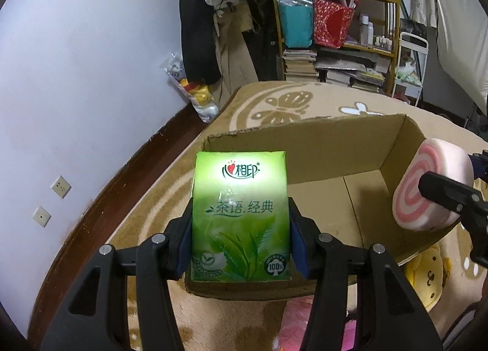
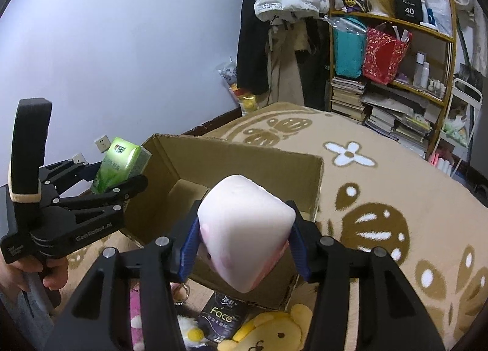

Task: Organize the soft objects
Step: 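Carry both items over the box and open both tools to drop them in, then withdraw both tools from the box back toward the remaining plushes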

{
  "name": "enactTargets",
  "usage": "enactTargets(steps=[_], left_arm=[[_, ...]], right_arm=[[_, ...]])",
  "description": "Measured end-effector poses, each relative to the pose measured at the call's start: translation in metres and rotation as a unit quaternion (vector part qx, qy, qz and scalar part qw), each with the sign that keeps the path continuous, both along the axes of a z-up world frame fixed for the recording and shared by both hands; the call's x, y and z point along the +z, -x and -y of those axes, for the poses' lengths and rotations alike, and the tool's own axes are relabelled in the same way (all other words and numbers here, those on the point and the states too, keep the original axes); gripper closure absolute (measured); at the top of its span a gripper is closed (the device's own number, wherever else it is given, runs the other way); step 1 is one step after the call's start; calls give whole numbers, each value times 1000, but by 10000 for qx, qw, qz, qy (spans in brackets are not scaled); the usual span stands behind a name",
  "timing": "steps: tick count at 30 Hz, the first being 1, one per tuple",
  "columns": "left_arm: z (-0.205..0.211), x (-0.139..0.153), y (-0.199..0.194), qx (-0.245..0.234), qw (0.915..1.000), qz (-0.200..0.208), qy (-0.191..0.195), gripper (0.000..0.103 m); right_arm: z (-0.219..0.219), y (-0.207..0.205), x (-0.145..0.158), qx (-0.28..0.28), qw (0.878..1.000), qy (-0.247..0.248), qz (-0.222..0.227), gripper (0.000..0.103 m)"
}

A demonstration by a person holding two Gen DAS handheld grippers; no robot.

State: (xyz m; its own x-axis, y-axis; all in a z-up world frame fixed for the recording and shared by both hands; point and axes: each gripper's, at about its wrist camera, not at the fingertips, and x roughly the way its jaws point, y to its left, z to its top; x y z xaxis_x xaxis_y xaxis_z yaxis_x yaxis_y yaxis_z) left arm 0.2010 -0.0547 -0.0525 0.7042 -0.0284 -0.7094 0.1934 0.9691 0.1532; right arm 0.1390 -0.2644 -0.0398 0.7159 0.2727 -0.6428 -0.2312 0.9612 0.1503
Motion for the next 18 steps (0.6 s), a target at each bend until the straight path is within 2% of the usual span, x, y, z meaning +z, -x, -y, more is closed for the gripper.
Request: enactTargets(steps=[4, 6, 8, 10, 14, 15, 18], left_arm=[[-4, 0, 0, -26, 9999, -71, 84, 42], [-5, 2, 2, 31, 10000, -10, 78, 24], [-7, 6, 5, 80, 9999, 135, 54, 20], [-7, 9, 6, 68, 9999, 145, 61, 18], [-10, 13, 9, 140, 9997, 211, 3, 2], [-11, 15, 11, 147, 9996, 260, -3, 1], [-15, 20, 17, 115, 9996, 255, 8, 1]], right_arm=[[-2, 1, -3, -36, 9999, 117, -31, 44], [-2, -1, -4, -50, 9999, 138, -69, 41], [-1, -1, -2, -70, 9999, 86, -79, 34], [0, 1, 3, -110, 9999, 32, -14, 14], [5, 5, 12, -135, 9998, -146, 48, 3], [6, 6, 12, -155, 9998, -148, 50, 0], [7, 10, 16, -254, 9995, -182, 39, 0]])
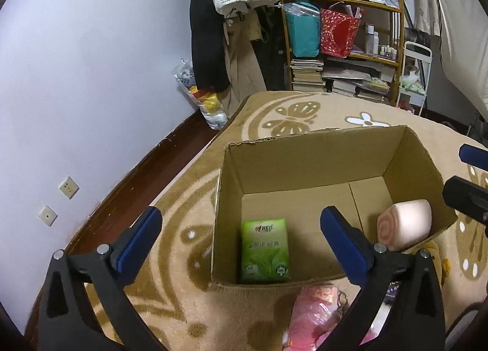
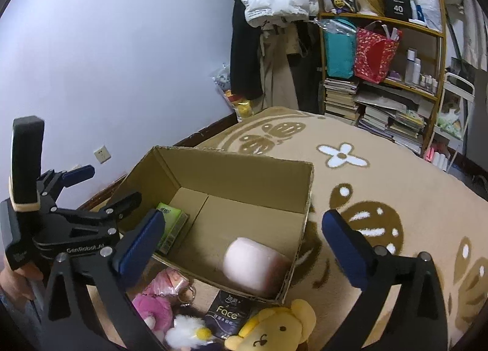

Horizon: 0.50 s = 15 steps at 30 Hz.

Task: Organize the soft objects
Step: 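Withdraw both tools from the box back toward the remaining plushes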

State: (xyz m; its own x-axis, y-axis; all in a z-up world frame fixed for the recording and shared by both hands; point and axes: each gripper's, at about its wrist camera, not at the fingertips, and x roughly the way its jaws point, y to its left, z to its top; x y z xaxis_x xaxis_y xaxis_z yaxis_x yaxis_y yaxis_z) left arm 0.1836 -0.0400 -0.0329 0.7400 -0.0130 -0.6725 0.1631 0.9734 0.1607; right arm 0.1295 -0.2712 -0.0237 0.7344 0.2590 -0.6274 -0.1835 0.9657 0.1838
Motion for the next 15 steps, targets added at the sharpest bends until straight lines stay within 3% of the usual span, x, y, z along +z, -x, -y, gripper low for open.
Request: enactTargets(steps=[15], left_arm=[[-26, 21, 55, 203, 9995, -153, 197, 0]], right_arm=[[5, 44, 20, -303, 9993, -219, -75, 0]])
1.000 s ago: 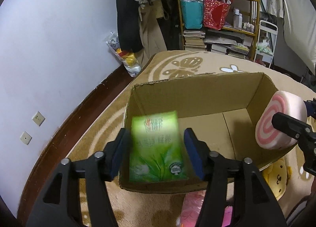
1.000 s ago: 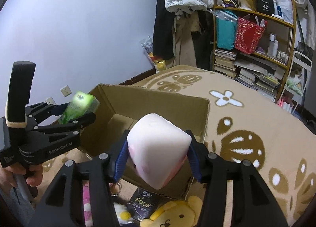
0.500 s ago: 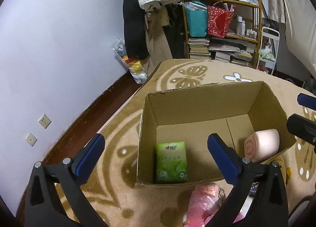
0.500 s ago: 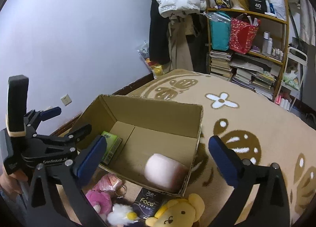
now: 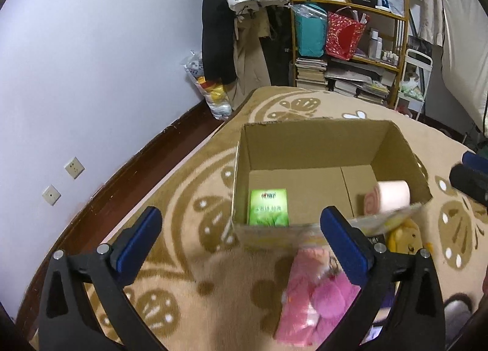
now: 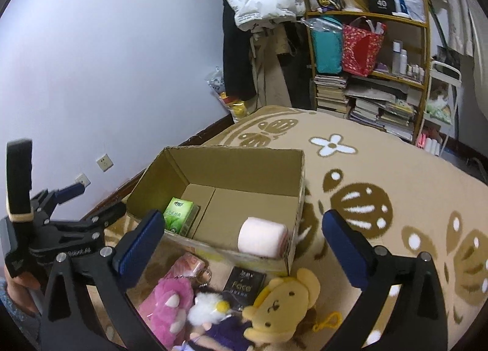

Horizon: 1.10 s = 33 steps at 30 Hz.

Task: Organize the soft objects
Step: 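Withdraw both tools from the box back toward the remaining plushes, then grasp the pink plush bear with the left tool while the right tool grasps the yellow dog plush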

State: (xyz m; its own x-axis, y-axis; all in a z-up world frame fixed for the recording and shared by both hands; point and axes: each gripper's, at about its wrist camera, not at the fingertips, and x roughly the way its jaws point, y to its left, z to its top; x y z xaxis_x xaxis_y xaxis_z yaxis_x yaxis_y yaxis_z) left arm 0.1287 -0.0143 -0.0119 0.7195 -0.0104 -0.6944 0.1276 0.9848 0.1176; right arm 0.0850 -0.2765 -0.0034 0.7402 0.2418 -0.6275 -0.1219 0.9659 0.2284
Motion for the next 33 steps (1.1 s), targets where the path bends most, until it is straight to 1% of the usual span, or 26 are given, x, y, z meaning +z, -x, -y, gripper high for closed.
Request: enactTargets(steps=[3, 8, 14, 18, 22, 29, 33], left_arm=[[0, 3, 13, -11, 10000, 9, 7, 0], [1, 3, 32, -157, 9994, -217, 210, 0], [10, -2, 53, -338, 9988, -351, 104, 0], [12, -14, 64, -309, 9982, -516, 73, 0], [17, -27, 65, -350, 9969, -703, -106, 0], [20, -40, 63, -451, 9946, -936, -31, 0], [22, -46, 56, -502, 9931, -1054, 115, 0]], right_arm=[[5, 9, 5, -125, 9999, -107, -7, 0], [13, 24, 9, -306, 9994, -184, -26, 0], [24, 41, 8, -470, 9980, -413, -112, 0], [23, 51, 5, -523, 9978, -352, -212, 0], [19, 59, -1, -527, 9977, -271, -325, 0], [15, 59, -19, -530, 9963, -303, -607, 0], [10, 51, -33, -504, 9953, -296, -769, 0]])
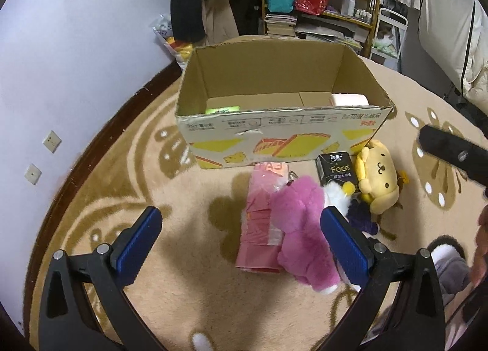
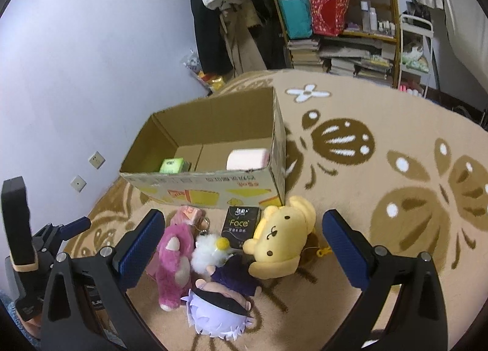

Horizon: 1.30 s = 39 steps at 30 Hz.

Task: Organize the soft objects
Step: 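Grasp the pink plush bear with the left tool while the right tool grasps the yellow dog plush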

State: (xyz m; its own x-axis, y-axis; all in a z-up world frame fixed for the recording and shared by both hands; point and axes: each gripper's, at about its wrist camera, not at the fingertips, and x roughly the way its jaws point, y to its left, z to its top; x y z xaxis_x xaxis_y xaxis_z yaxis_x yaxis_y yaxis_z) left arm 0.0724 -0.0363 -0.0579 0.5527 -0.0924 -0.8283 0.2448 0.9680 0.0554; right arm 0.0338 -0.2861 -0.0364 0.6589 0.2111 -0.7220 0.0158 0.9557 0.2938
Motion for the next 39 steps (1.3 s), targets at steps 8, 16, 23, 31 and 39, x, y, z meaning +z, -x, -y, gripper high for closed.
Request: enactTargets(steps=[8, 16, 23, 31, 39], left_arm=[[6, -16, -13, -48, 9994, -297, 186, 0], [14, -32, -24, -82, 9980, -542, 300, 0], [21, -37, -30, -173, 9969, -648, 407, 0], [30, -47, -34, -297, 9960, -797, 283, 1], [37, -59, -33, -492, 9944, -929, 77, 31]], right_arm=[[-11, -24, -33, 31, 9989, 58, -455, 0], [-7, -37, -61, -220, 9963, -47, -831, 0], [6, -45, -70, -467, 9929, -146, -1087, 12], [8, -52, -86, -497, 9886, -61, -1422, 19], [9, -56, -100, -551, 9839, 35, -1701, 19]])
